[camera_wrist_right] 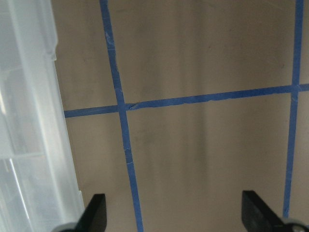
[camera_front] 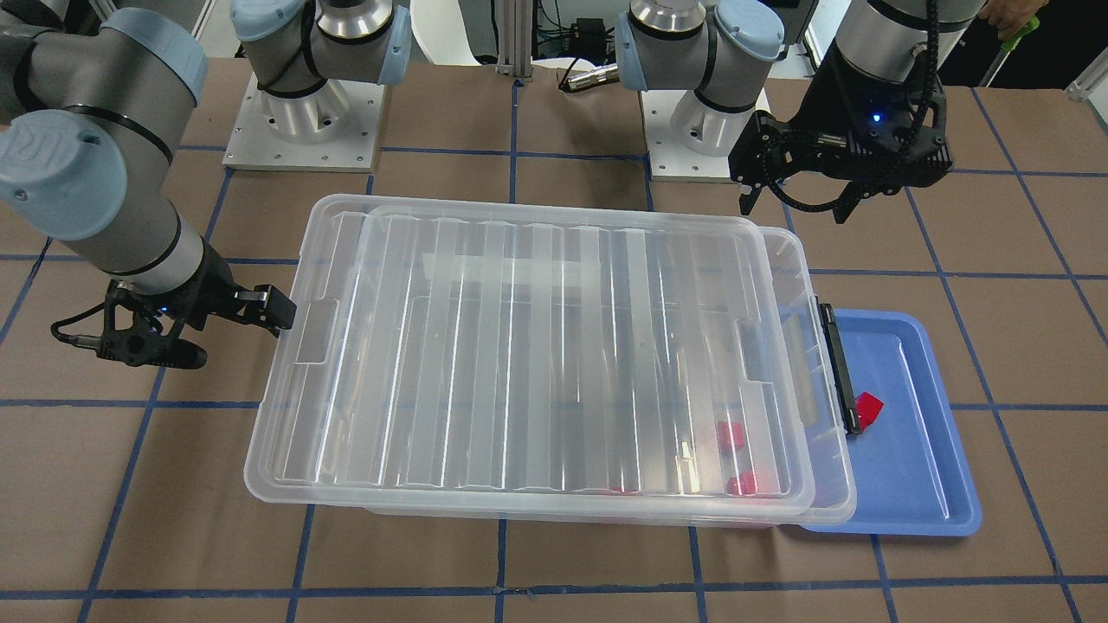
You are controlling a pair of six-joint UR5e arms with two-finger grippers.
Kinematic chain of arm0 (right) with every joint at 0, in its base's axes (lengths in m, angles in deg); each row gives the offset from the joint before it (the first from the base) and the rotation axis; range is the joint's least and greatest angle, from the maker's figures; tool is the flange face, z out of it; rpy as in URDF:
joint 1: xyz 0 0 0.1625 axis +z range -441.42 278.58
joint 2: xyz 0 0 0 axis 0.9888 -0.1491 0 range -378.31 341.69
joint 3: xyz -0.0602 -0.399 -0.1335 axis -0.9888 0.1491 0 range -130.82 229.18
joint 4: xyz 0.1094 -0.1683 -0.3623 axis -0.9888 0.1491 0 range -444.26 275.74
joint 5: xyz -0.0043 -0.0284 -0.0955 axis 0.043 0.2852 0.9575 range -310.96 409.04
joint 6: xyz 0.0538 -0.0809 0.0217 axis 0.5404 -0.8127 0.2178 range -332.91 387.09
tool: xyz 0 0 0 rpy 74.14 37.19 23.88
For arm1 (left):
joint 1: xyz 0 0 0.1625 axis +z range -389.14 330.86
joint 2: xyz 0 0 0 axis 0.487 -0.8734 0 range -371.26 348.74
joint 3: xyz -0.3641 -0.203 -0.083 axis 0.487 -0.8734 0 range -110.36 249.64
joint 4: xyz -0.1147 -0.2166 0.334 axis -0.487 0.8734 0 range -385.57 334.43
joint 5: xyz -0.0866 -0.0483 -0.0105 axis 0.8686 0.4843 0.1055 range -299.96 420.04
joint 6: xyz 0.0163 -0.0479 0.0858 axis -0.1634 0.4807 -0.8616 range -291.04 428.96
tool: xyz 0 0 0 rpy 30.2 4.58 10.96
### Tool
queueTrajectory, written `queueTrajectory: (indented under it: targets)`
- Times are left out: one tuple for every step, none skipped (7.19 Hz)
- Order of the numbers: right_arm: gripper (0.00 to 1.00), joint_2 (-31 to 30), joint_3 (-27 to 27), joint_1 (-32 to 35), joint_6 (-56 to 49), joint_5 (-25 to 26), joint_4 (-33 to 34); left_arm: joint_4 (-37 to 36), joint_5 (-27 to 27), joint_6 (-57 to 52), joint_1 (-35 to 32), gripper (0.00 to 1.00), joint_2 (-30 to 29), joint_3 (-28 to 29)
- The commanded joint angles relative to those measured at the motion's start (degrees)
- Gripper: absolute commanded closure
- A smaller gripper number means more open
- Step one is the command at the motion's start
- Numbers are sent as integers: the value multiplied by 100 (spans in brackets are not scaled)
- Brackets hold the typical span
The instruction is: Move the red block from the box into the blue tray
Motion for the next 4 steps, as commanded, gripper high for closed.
queueTrajectory:
  targets:
    - [0, 30, 0, 220, 244, 1, 35, 1, 0, 0, 0, 0, 0, -3]
    - [0, 22, 0, 229, 297, 1, 35, 1, 0, 0, 0, 0, 0, -3]
    - [0, 30, 0, 229, 289, 1, 35, 1, 0, 0, 0, 0, 0, -3]
    - [0, 22, 9, 229, 289, 1, 35, 1, 0, 9, -9, 0, 0, -3]
